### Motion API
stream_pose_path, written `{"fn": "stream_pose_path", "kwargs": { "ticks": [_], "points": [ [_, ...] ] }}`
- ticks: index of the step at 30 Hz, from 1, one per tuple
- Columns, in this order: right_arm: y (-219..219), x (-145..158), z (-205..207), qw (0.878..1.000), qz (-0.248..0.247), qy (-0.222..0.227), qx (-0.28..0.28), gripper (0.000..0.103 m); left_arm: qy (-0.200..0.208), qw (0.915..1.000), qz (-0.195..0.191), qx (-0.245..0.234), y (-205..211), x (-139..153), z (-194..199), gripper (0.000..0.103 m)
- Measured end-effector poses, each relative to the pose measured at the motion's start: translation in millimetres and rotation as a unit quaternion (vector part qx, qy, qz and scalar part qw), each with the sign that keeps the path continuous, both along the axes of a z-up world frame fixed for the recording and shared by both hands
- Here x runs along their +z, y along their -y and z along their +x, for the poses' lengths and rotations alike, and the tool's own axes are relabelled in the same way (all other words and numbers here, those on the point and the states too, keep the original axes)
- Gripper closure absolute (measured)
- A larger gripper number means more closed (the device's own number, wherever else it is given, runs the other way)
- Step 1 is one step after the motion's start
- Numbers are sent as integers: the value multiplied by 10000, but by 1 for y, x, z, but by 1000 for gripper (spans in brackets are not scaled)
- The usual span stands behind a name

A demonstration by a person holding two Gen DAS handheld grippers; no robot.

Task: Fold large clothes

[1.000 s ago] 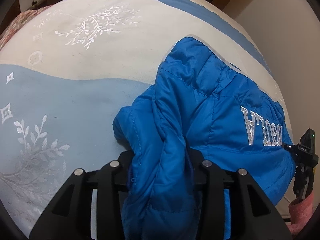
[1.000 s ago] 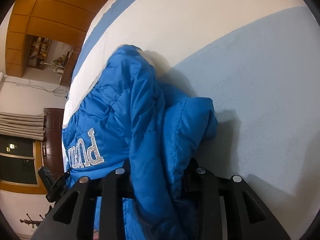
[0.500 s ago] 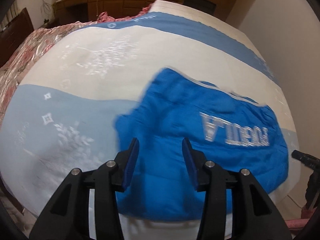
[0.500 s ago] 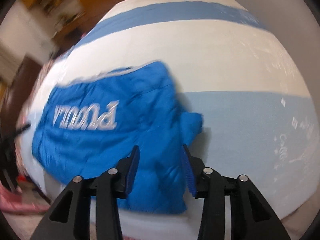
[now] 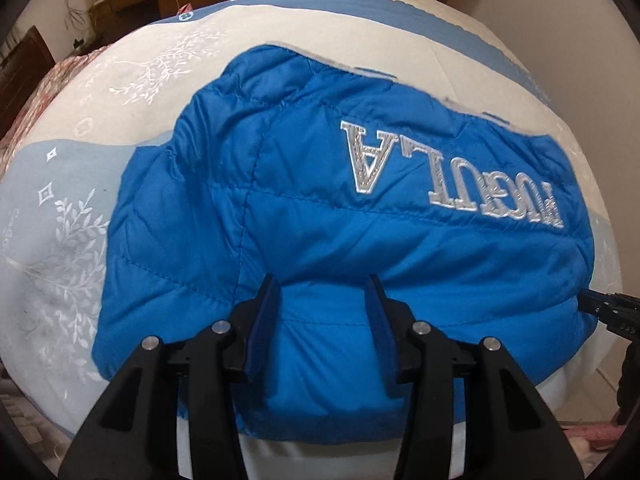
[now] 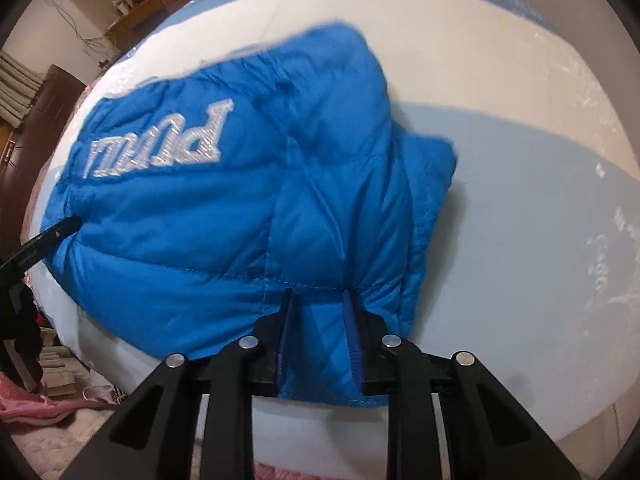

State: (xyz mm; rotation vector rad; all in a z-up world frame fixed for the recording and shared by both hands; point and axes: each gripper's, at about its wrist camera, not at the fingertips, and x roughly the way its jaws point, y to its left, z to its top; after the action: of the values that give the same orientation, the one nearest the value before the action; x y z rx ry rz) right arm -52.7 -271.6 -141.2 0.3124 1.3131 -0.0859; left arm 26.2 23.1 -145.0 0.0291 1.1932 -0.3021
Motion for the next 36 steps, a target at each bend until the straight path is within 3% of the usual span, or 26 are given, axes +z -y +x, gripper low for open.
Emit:
{"fn": "stream_pose_path", "kwargs": {
  "ticks": [3,7,12,21,36],
  "points": [
    [1,0,0,10000,31,15,-54,80,-25,10000,38,54,0,-1,1,59],
    [10,25,-8,9991,310,185,-209,77,-121,9998,-30,173,-2,14,-1,59],
    [4,44,-16,9994,253,193,-110,77,84,9999,132,60,4,35,-14,58],
    [-8,17,-3,9995,140,-140,-239,78,4,9995,323,-62,6,22,-20,58],
    [-10,-5,4,9985,173,-337,-404,79,-64,9996,191,-183,1,12,-15,57]
  ]
}}
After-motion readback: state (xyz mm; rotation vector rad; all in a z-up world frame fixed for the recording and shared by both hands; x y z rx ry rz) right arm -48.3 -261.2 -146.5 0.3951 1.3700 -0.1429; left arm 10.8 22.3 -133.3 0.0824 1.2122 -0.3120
